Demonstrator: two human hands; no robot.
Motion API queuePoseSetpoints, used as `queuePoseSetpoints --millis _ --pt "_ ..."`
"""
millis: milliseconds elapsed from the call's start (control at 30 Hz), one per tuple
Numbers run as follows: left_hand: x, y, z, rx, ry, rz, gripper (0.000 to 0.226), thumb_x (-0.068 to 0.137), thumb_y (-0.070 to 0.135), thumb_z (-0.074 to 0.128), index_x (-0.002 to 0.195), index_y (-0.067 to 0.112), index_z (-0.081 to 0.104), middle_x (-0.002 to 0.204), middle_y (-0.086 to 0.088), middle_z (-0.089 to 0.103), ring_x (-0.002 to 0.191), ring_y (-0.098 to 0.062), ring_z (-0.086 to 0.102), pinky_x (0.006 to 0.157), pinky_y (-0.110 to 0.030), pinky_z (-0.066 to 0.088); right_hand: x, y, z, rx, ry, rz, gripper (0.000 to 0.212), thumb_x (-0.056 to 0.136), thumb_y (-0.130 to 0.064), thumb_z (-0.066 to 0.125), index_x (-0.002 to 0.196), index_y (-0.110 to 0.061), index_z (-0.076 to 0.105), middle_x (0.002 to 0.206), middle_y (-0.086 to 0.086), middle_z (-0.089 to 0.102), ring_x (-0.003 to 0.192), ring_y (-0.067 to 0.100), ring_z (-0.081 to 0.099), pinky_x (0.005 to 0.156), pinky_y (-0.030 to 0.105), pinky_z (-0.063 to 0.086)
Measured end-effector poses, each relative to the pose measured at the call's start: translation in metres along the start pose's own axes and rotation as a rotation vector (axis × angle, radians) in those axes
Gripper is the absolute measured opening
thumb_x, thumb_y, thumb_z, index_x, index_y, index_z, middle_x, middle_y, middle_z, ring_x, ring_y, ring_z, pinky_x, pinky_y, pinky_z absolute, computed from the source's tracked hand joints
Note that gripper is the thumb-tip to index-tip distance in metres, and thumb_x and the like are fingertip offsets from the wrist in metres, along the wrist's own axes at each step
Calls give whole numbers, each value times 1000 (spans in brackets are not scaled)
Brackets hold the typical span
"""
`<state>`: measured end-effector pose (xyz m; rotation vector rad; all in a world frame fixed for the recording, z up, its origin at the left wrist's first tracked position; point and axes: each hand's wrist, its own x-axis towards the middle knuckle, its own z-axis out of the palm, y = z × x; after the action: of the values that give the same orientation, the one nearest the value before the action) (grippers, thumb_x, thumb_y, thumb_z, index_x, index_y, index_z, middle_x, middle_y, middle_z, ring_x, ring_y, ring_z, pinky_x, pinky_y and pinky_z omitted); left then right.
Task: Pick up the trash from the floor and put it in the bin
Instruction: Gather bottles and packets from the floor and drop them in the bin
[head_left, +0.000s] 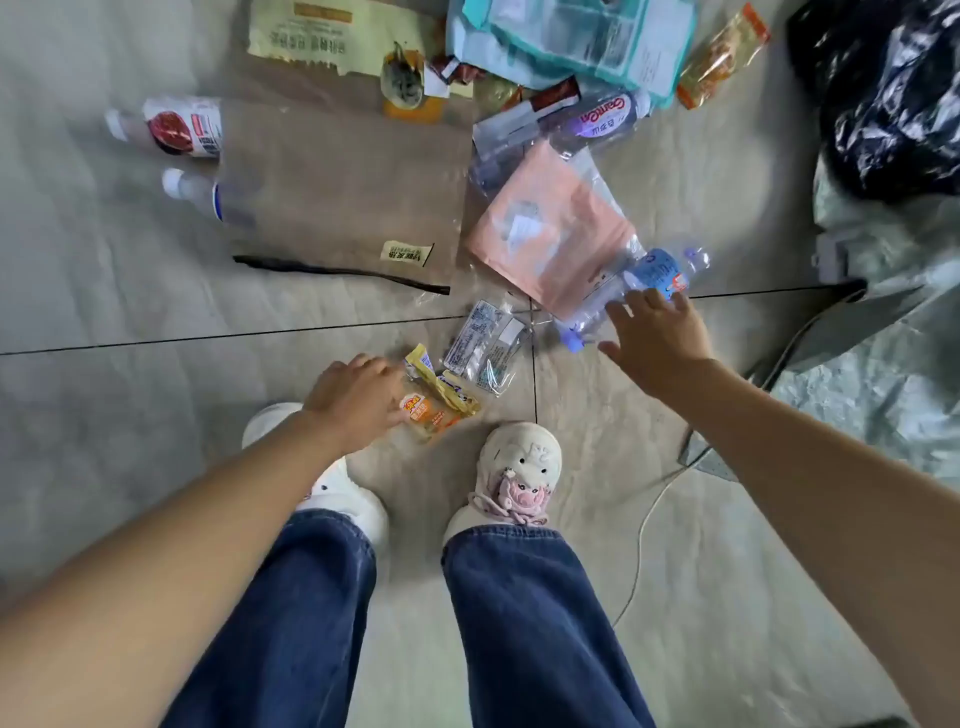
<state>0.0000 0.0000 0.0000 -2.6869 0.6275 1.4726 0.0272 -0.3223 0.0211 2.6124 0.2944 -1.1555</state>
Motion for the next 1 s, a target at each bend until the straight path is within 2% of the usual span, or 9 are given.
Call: queuePoseSetpoints --millis 133,233,333,433,500,600,700,867,1000 --pt "43 9 22 -160 48 -294 72 78 52 67 134 14 42 136 -10 49 125 -29 47 96 -42 40 28 28 30 -304 -71 -1 101 83 -42 66 153 -15 0 162 9 10 149 26 11 120 45 10" --pt "65 14 41 -225 39 -414 80 70 49 76 130 11 40 134 -12 49 125 -31 47 95 -43 40 44 38 49 -352 -83 17 115 78 -38 74 153 -14 -10 162 9 5 151 26 6 120 48 7" --pt "77 18 56 -251 93 -506 74 68 40 80 122 8 42 128 -14 54 120 -32 51 93 -43 39 56 43 55 -358 -30 34 106 79 -31 73 153 -14 -1 158 10 18 147 26 18 120 47 9" --pt "82 21 65 -235 190 -524 56 73 30 77 116 10 46 120 -14 62 117 -32 54 97 -43 34 62 43 61 -331 46 13 89 80 -18 70 150 -11 16 148 11 36 138 29 34 119 46 14" --pt "82 19 68 -223 209 -511 38 80 23 69 112 14 51 113 -11 67 113 -31 58 97 -41 34 61 37 62 -276 75 -14 77 81 -13 65 147 -10 26 142 12 41 134 30 38 118 46 15" --pt "77 19 58 -135 112 -447 17 84 16 59 100 21 66 106 -5 71 107 -26 62 93 -36 37 50 33 58 -78 104 27 60 81 -8 60 137 -10 40 134 11 48 129 30 41 115 46 18" --pt "64 20 37 -134 16 -376 13 83 17 63 91 24 71 111 -3 67 110 -24 58 91 -34 40 32 37 52 160 88 141 67 74 -22 74 132 -11 43 132 8 49 125 29 44 111 43 25" --pt "40 20 -15 -389 111 -212 7 81 20 69 88 21 69 102 -2 63 103 -23 57 79 -31 43 16 48 36 806 39 385 78 67 -24 82 133 -10 42 132 11 53 121 32 48 95 38 40" --pt "46 22 -47 -633 104 -94 9 77 21 76 84 18 71 90 1 54 98 -23 56 76 -30 42 31 55 16 1182 16 481 92 64 -24 87 141 -11 38 125 7 56 113 27 55 87 31 42"
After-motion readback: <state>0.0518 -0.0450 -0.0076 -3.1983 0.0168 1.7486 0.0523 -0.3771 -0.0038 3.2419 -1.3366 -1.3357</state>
